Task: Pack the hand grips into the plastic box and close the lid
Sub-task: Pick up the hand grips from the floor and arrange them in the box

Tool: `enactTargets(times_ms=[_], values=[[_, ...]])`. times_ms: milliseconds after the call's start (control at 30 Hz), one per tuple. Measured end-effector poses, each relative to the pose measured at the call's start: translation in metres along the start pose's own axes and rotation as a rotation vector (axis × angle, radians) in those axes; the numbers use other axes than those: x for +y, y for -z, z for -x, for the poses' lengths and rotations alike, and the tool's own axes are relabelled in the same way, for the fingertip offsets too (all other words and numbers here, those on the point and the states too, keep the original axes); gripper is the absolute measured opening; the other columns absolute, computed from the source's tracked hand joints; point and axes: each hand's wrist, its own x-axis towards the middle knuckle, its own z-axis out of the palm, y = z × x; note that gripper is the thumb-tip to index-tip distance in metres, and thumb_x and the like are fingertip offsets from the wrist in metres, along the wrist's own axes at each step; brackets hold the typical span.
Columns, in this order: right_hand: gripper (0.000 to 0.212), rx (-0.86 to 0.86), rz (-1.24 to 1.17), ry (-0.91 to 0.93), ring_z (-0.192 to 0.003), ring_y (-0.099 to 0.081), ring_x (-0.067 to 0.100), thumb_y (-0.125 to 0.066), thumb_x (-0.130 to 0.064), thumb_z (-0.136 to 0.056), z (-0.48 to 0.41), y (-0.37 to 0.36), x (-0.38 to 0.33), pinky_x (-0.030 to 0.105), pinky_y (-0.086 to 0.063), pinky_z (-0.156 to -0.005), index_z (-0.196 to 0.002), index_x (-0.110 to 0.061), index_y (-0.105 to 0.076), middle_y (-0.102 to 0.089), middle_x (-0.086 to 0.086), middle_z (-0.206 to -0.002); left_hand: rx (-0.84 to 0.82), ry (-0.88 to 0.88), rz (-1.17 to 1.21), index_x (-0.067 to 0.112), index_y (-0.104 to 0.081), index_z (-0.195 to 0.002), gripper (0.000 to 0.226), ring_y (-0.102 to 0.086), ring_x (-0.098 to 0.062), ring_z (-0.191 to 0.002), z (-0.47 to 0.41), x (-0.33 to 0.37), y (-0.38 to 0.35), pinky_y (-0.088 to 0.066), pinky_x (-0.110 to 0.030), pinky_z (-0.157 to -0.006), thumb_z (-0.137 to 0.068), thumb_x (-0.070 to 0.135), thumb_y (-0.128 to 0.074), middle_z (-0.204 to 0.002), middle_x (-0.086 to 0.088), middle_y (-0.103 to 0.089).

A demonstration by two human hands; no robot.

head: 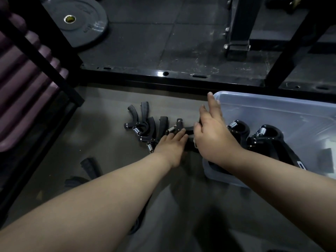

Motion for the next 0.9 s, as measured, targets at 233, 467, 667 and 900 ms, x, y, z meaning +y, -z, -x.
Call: enactTargets(times_ms=[233,467,667,900], values=[[0.054,-0.003,-0.006,0.011,-0.147,0.018,0.017,-0.034,-0.018,-0.1,0.0,0.001,0.0,0.03,-0.003,-0.12,-0.15,-0.003,-0.024,0.019,-0.002,-0.161,0.072,0.154,-0.066,0.02,-0.042,-0.13,0.043,-0.044,-0.036,-0.113,0.017,0.007,0.009,-0.037,-0.041,-0.095,-0.092,0.032,-0.057,-0.128,-0.015,-0.036],[0.053,-0.003,-0.039,0.008,-0.147,0.018,0.015,-0.033,-0.016,-0.101,0.0,0.0,-0.001,0.028,0.0,-0.119,-0.151,-0.002,-0.022,0.019,-0.003,-0.161,0.02,0.188,-0.078,0.033,-0.038,-0.136,0.045,-0.036,-0.036,-0.119,0.035,0.006,0.0,-0.027,-0.047,-0.103,-0.093,0.035,-0.053,-0.13,-0.015,-0.036],[0.052,0.002,-0.044,-0.002,-0.147,0.018,0.013,-0.033,-0.019,-0.102,-0.001,-0.002,0.0,0.029,-0.002,-0.12,-0.15,-0.005,-0.025,0.018,-0.005,-0.161,0.19,0.248,0.128,0.028,-0.04,-0.135,0.035,-0.046,-0.027,-0.119,0.068,0.005,0.003,-0.022,-0.045,-0.105,-0.102,0.039,-0.037,-0.119,-0.004,-0.055],[0.053,0.008,-0.009,-0.006,-0.147,0.017,0.014,-0.033,-0.018,-0.101,-0.002,-0.002,0.001,0.025,0.002,-0.116,-0.151,-0.003,-0.024,0.017,-0.004,-0.161,0.49,0.653,1.028,0.017,-0.061,-0.103,0.024,-0.065,-0.027,-0.087,0.069,-0.006,0.043,-0.049,-0.03,-0.075,-0.099,0.038,-0.05,-0.09,-0.005,-0.068]])
